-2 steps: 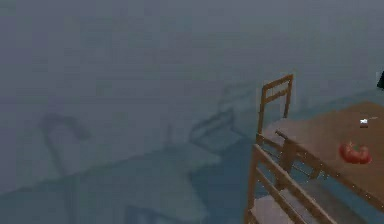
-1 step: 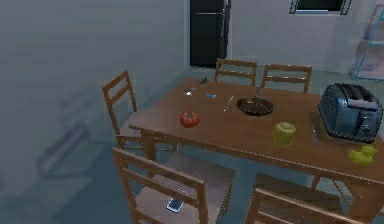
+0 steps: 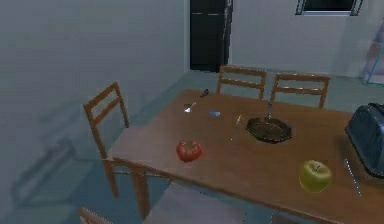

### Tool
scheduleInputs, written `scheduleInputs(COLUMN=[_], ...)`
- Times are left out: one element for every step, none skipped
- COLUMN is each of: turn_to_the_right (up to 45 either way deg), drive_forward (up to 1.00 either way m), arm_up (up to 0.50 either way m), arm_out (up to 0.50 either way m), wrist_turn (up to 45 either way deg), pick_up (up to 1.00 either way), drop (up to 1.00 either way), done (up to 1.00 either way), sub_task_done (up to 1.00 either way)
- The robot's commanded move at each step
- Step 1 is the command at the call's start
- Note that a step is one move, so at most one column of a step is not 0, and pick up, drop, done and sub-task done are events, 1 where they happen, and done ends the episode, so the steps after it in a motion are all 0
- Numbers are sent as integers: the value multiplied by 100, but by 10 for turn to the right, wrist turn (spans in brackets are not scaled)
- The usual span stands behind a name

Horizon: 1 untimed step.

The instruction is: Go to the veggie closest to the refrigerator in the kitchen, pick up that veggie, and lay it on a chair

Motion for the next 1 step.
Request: scheduleInputs(turn_to_the_right=[-450], drive_forward=[0], arm_up=[0], arm_out=[0], wrist_turn=[0], pick_up=[0], drop=[0], done=[0], sub_task_done=[0])
